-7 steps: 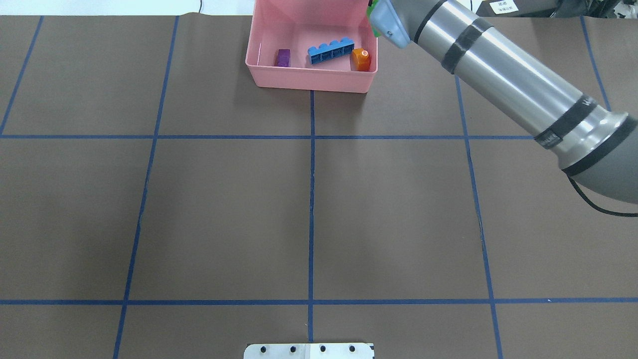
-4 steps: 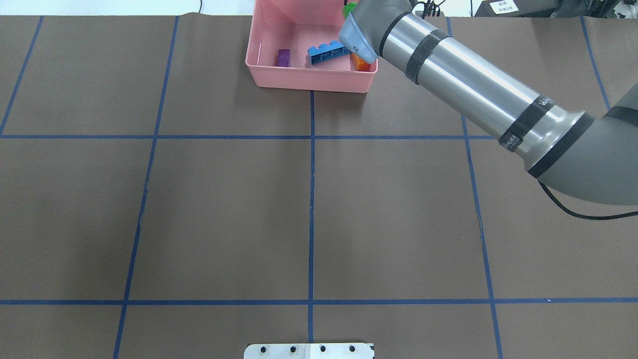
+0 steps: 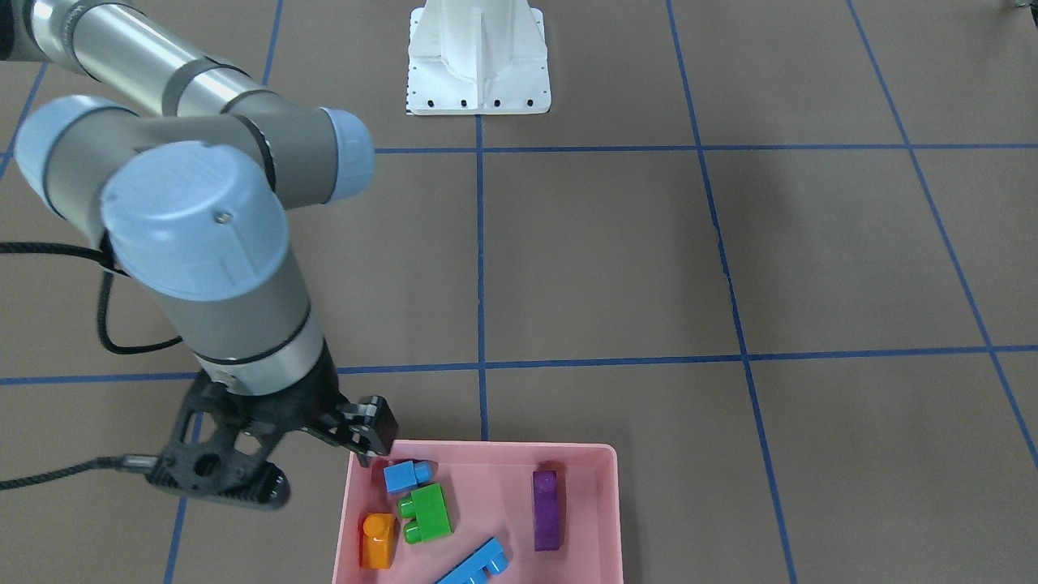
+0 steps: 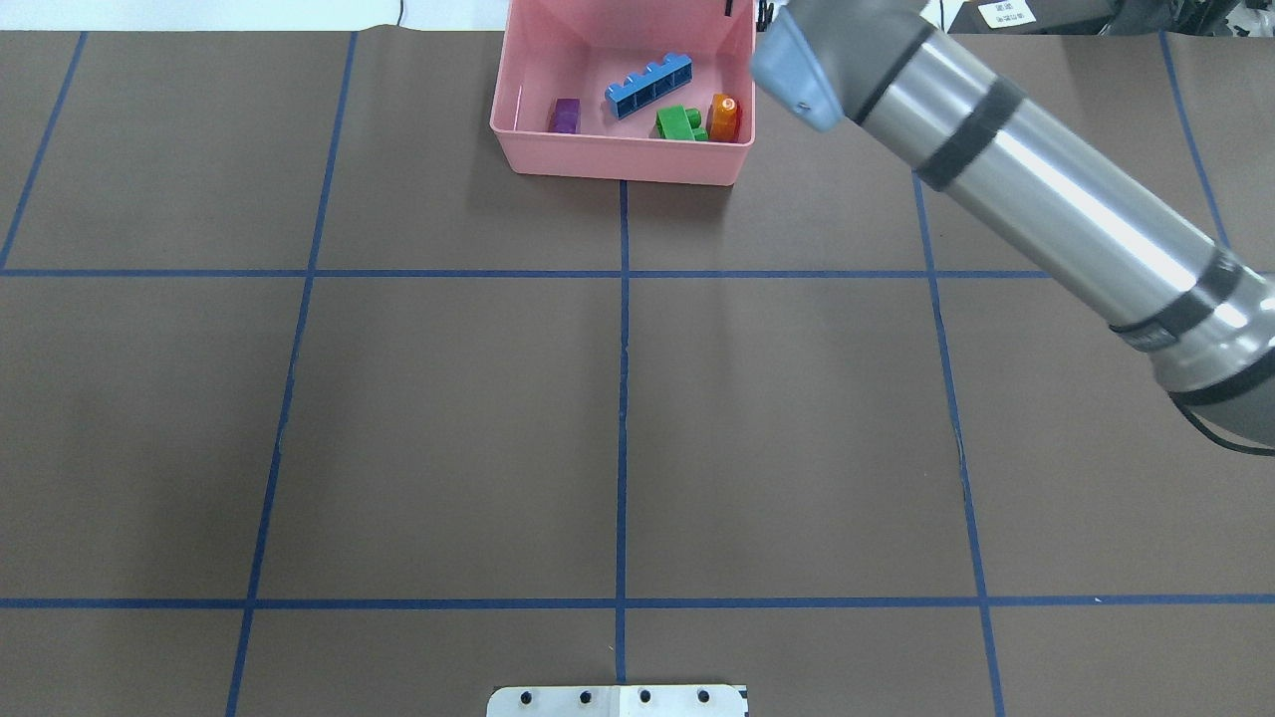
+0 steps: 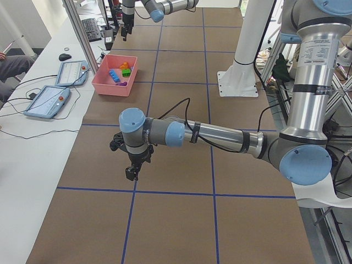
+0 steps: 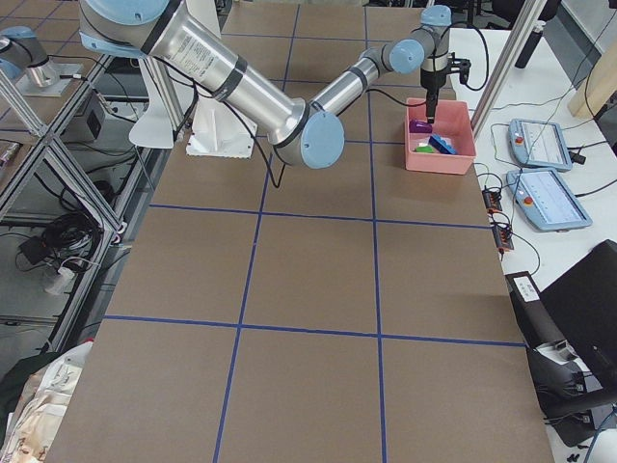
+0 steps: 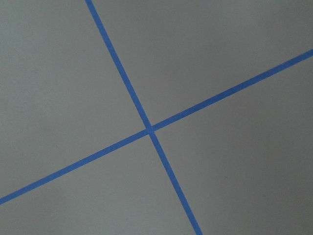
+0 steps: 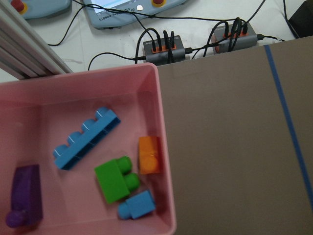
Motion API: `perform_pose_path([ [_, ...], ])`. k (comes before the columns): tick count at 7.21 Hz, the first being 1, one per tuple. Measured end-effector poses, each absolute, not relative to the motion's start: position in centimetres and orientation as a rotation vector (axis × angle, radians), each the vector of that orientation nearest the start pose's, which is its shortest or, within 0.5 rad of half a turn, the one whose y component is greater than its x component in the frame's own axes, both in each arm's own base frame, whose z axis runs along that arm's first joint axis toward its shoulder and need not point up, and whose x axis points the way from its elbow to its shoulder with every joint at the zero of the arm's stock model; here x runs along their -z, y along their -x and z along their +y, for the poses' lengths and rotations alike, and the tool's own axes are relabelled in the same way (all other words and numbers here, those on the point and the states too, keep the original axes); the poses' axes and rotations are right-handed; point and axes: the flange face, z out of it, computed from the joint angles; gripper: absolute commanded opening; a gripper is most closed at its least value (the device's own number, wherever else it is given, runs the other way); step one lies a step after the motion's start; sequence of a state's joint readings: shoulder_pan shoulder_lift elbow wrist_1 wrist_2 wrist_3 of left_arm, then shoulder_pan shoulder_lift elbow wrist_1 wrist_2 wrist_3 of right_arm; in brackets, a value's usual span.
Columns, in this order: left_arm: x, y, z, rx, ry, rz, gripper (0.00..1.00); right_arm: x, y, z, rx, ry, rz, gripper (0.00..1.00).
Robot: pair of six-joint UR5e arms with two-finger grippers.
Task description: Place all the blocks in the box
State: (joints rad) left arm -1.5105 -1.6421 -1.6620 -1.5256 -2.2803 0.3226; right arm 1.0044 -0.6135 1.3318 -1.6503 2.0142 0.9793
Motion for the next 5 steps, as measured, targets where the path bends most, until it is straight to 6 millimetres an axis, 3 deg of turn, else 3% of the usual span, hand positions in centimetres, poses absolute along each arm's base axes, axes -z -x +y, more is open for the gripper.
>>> perform_pose_path([
  [1,-59.3,3.7,-52.6,-0.402,-0.192,0.695,1.0,-20.7,29.1,-67.5,-0.172,-0.162,-0.733,1.0],
  [3,-61.5,4.2,-50.4,-0.362,-0.149,0.707,1.0,-32.0,17.4,-61.1,-0.025,-0.188,-0.704,1.0],
  [5,-62.0,6.3,-48.3,-0.292,-0.154,0.775,1.0,-42.1,3.6,-55.0,0.05,-0.189,-0.7,1.0],
])
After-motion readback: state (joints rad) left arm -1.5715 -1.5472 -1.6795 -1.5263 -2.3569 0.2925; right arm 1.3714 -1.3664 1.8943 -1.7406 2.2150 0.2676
